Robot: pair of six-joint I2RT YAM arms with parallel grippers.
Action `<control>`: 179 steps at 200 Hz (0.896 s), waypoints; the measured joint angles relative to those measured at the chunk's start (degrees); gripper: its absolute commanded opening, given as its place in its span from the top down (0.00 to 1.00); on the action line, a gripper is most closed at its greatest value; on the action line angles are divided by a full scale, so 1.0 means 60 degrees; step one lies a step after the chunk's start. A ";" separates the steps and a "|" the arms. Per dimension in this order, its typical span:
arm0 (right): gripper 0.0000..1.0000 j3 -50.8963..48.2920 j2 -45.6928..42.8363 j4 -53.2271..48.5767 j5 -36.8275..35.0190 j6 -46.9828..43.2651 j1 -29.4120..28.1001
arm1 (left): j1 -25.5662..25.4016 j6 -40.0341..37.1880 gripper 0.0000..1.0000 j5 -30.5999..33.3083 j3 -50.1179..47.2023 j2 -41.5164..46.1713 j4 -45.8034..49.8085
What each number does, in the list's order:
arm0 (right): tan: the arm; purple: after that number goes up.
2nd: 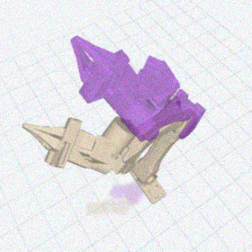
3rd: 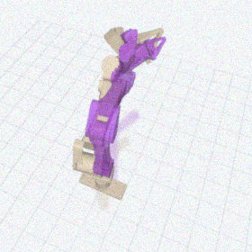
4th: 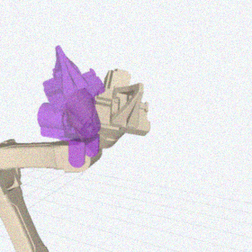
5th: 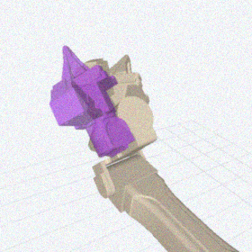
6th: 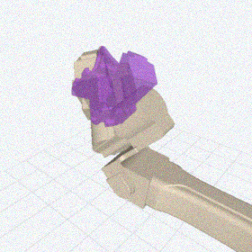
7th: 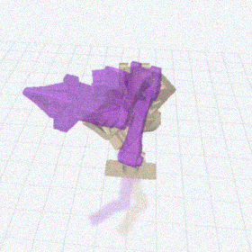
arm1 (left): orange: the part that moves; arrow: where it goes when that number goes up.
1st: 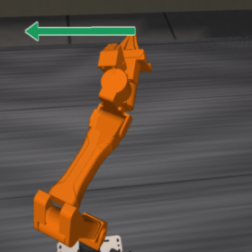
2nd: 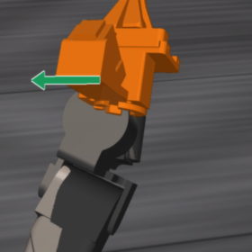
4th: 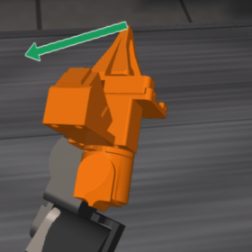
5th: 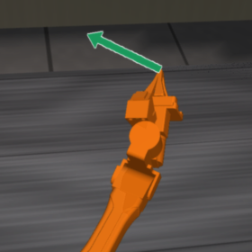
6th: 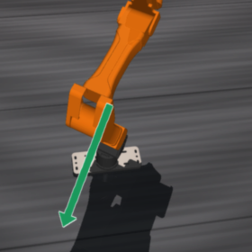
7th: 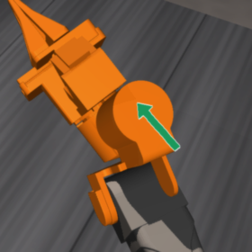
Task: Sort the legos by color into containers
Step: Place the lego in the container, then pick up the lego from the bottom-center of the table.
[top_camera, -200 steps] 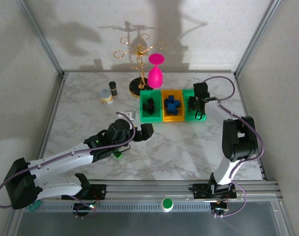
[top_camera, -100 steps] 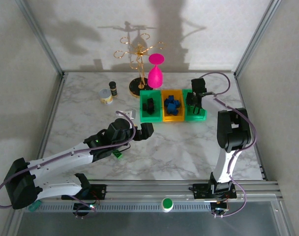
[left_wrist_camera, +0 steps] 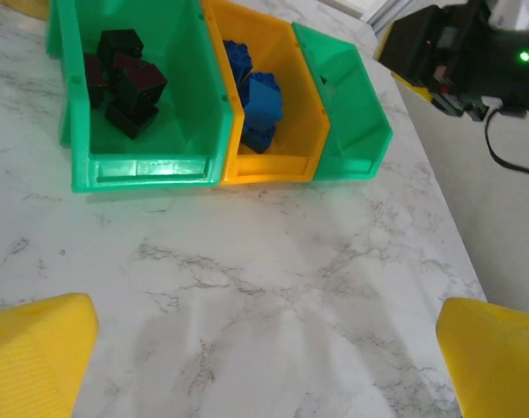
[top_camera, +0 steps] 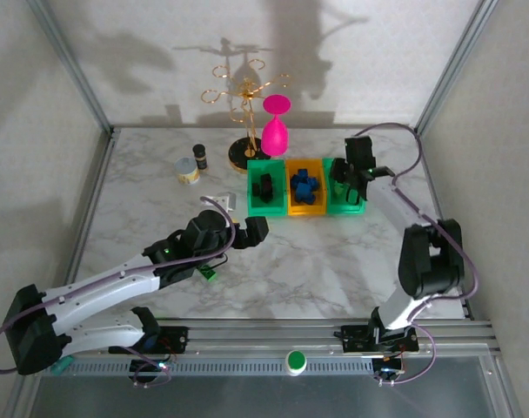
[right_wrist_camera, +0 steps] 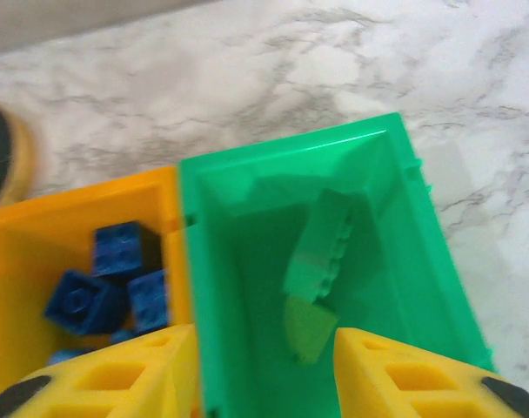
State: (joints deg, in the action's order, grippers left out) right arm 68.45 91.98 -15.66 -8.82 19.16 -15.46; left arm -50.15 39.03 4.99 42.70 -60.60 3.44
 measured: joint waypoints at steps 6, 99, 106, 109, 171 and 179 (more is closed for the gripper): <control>0.52 -0.0200 -0.0266 0.0004 0.0011 0.0051 -0.0186 | 0.0000 0.0004 0.00 0.0062 -0.0011 0.0157 0.0080; 0.42 -0.2798 -0.1687 0.0790 0.0554 0.0860 -0.4707 | 0.0477 0.0991 0.00 0.1180 -0.0667 0.3235 0.2663; 0.41 -0.2878 -0.1632 0.1002 0.0590 0.0907 -0.5074 | 0.0521 0.1093 0.00 0.1279 -0.0710 0.3486 0.2903; 0.40 -0.2900 -0.1596 0.1082 0.0601 0.0940 -0.5242 | 0.0532 0.1144 0.00 0.1330 -0.0721 0.3585 0.3013; 0.35 -0.2754 0.0430 0.2881 0.0758 0.0958 -0.8007 | 0.0772 0.1960 0.00 0.2189 -0.0648 0.4823 0.4943; 0.34 -0.2648 0.0725 0.3067 0.0758 0.0954 -0.8240 | 0.0780 0.2047 0.00 0.2302 -0.0597 0.4841 0.5151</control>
State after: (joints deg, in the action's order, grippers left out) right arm 52.56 96.33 2.74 -4.27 24.88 -64.90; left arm -45.47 51.31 18.81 39.11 -31.55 34.35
